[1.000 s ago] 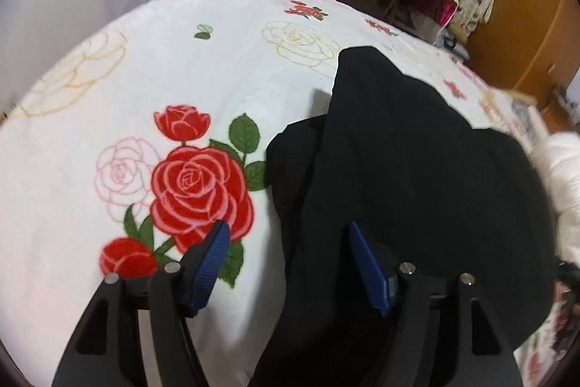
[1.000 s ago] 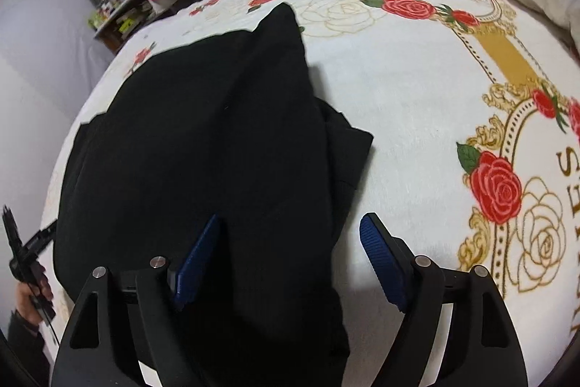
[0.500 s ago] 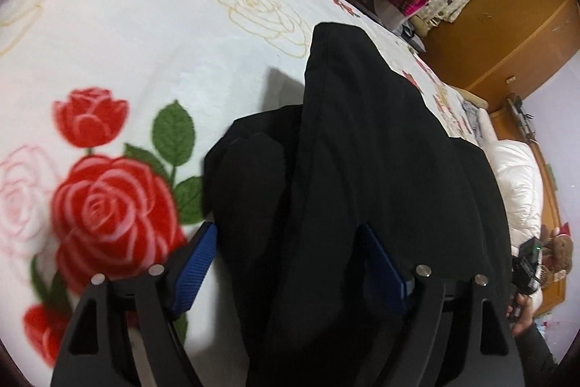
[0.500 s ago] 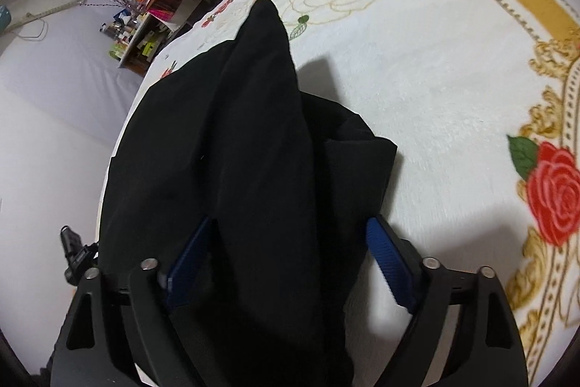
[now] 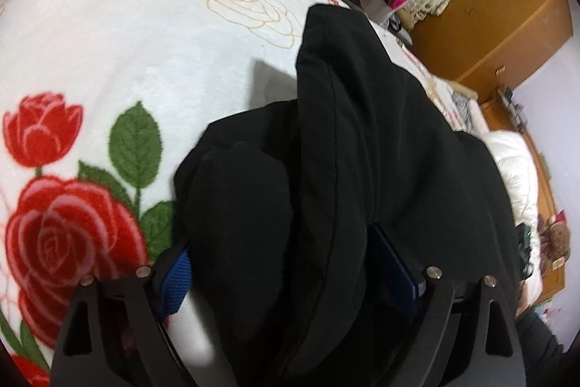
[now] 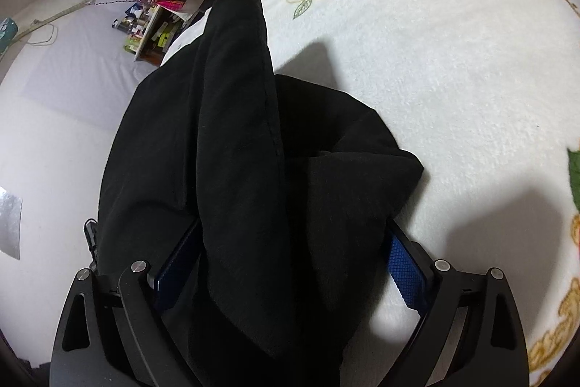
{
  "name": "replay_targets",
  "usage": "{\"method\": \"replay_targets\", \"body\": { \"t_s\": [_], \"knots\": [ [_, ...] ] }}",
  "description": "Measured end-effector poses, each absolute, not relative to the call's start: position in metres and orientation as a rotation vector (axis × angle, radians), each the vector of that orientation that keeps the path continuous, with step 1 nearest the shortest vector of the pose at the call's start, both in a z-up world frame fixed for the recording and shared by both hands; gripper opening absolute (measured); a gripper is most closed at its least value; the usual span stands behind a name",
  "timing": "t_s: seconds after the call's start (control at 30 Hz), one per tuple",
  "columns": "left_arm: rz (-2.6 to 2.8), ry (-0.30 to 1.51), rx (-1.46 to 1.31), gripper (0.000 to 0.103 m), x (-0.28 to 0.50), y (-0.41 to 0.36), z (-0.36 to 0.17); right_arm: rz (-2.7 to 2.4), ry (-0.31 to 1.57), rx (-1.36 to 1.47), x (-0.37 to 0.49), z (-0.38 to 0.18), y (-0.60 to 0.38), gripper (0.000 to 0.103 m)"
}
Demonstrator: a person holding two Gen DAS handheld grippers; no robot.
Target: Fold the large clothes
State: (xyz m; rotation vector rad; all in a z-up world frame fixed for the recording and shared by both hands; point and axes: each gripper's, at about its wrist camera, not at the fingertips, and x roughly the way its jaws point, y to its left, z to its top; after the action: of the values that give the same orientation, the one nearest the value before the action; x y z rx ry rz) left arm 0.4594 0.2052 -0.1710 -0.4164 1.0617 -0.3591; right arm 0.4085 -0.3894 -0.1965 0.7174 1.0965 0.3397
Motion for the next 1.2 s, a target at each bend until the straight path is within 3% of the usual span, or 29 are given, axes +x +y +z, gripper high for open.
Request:
{"method": "replay_targets", "body": {
  "t_s": [0.1,0.2,0.27,0.37,0.8,1.2],
  "knots": [
    [-0.358,1.078,-0.398,0.085,0.460,0.200,-0.167,0.365,1.108,0.719,0.411,-0.194,-0.384,0.071],
    [-0.377,1.088,-0.420,0.064,0.460,0.196,-0.163,0.376,1.094,0.707,0.407,-0.186,-0.379,0.052],
    [-0.374,1.081,-0.409,0.048,0.457,0.192,-0.156,0.370,1.088,0.707,0.406,-0.180,-0.378,0.047],
    [-0.342,1.078,-0.407,0.038,0.455,0.186,-0.146,0.359,1.072,0.702,0.403,-0.170,-0.375,0.040],
    [-0.337,0.993,-0.341,0.031,0.428,0.181,-0.055,0.377,1.009,0.701,0.373,-0.104,-0.372,0.032],
    [-0.373,0.951,-0.351,0.031,0.325,0.189,-0.009,0.394,0.977,0.671,0.277,-0.041,-0.375,0.032]
  ]
}}
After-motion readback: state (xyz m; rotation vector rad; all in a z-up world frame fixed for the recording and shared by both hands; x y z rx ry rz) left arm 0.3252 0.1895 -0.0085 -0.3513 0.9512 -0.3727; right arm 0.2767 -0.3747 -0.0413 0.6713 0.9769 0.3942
